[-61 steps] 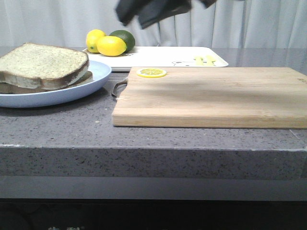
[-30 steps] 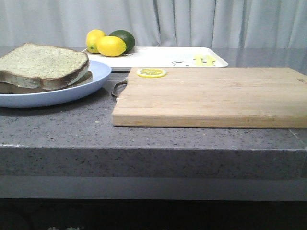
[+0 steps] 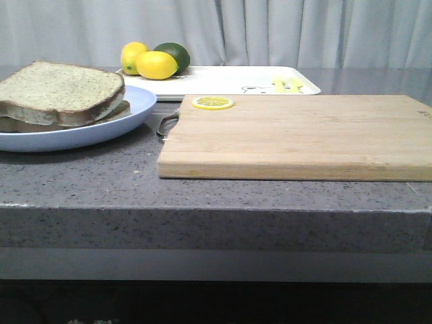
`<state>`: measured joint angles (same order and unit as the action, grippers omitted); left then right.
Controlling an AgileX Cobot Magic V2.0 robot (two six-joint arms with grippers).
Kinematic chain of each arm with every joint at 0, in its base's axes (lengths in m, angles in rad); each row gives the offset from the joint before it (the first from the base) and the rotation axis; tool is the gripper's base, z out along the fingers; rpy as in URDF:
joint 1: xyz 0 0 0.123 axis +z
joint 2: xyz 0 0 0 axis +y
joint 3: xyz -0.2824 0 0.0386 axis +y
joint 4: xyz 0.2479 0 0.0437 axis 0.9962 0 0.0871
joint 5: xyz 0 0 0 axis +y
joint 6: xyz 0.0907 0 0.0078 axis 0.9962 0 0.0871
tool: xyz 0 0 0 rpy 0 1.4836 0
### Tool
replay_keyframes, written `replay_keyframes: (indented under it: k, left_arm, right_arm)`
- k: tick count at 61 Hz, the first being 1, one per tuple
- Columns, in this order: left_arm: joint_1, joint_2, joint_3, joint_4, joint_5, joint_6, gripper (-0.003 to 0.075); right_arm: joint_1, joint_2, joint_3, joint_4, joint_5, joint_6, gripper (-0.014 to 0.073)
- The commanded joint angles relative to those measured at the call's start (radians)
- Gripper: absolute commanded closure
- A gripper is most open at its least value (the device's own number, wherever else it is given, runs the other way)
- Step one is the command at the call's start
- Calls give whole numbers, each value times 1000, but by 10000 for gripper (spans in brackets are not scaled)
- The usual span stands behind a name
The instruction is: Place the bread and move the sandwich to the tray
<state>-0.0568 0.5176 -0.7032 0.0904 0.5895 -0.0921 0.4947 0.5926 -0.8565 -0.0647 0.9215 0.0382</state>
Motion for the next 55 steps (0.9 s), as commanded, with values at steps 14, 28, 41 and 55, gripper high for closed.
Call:
replay_keyframes:
  k: [14, 28, 41, 55]
  left_arm:
    - [0, 29, -41, 24, -53, 2, 330]
    - [0, 178, -170, 41, 172, 2, 330]
    - [0, 409, -311, 22, 304, 2, 330]
    - [0, 682, -471, -16, 424, 12, 330]
  right_arm:
    - [-6, -45, -7, -11, -45, 8, 273]
    - [-6, -45, -7, -11, -45, 8, 273]
    - [-6, -45, -7, -11, -45, 8, 273]
    - [-6, -45, -7, -11, -45, 8, 273]
